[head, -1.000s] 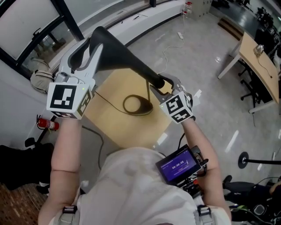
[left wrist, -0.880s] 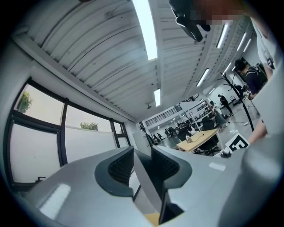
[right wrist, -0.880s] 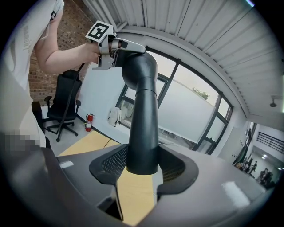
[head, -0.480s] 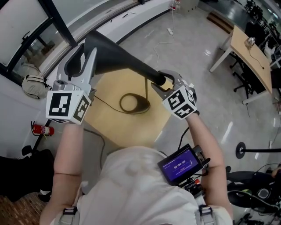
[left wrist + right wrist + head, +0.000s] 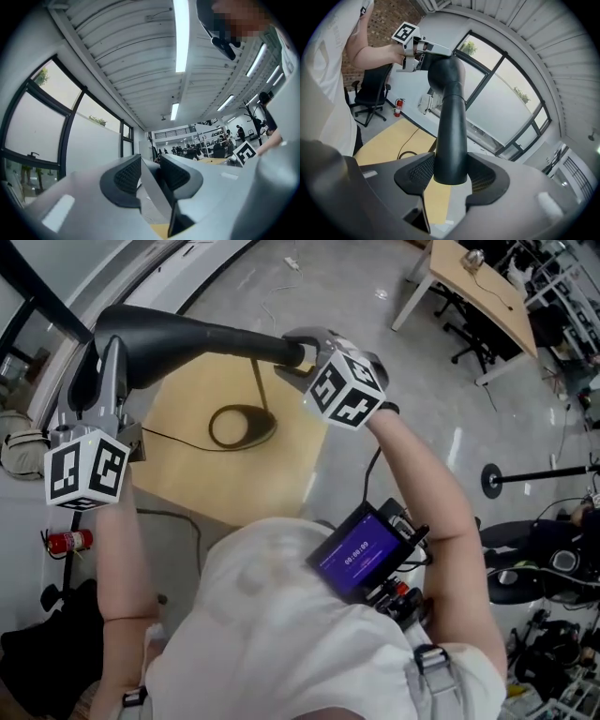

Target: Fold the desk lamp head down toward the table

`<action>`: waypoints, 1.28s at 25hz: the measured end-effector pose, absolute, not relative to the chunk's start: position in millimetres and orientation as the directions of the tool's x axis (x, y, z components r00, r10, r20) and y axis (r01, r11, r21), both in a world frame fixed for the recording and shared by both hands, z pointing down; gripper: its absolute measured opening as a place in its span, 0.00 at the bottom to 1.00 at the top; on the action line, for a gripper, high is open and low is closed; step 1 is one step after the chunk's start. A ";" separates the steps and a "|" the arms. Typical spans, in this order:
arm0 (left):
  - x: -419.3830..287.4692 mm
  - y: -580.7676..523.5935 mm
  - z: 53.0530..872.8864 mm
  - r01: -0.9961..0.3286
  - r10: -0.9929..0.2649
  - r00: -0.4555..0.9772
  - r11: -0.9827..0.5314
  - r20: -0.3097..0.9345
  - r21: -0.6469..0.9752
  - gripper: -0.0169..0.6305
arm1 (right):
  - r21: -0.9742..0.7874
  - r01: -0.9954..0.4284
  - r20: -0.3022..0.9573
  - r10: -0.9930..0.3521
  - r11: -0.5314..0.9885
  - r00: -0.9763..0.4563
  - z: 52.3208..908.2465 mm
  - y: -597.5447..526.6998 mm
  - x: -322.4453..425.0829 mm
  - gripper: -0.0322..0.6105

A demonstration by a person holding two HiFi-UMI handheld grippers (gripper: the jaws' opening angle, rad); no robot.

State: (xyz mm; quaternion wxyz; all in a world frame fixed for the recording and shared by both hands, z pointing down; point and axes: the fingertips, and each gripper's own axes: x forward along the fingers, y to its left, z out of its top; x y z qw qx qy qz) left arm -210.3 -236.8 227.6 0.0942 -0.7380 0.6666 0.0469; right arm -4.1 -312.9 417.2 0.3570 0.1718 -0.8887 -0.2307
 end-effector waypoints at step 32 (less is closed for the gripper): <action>-237.8 -225.9 345.2 -0.952 -0.991 0.103 -0.123 -0.086 0.279 0.23 | 0.649 0.111 0.713 -0.551 0.753 -0.434 389.8 -290.2 28.1 0.41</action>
